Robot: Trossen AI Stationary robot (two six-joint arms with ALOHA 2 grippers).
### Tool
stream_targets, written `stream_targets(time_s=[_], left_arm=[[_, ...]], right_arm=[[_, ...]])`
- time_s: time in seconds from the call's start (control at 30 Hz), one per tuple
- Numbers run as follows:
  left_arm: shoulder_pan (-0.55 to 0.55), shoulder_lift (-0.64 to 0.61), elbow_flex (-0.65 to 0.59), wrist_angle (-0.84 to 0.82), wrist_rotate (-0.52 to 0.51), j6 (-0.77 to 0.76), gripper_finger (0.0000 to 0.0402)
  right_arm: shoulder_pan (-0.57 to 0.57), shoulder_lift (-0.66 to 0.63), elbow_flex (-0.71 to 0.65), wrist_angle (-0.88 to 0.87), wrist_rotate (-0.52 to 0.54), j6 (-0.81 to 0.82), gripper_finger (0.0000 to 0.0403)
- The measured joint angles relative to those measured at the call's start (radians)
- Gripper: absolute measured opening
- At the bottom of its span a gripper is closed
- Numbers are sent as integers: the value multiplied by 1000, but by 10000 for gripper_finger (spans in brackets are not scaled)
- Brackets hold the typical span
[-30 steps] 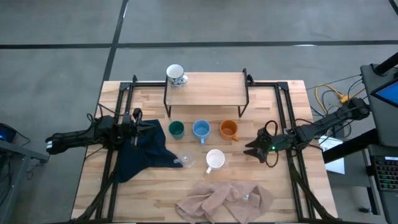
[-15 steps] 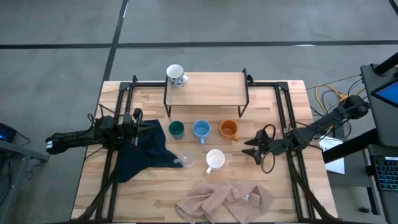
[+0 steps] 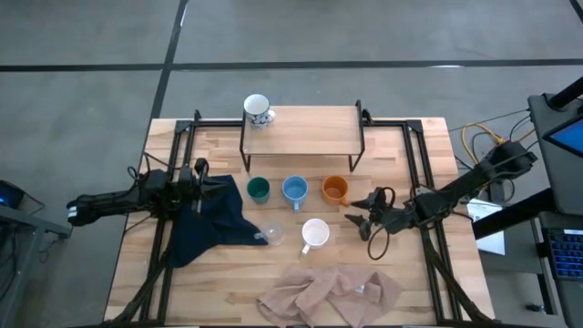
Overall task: Stack small to large cups/mugs on shelf
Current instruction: Put the orange mug on the shelf
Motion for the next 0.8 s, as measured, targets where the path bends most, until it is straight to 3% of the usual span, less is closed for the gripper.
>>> stream_targets(time_s=[0.8], left_arm=[[0,1,0,0,3,0,0]], right_arm=[[-2,69,0,8,131,68,244]])
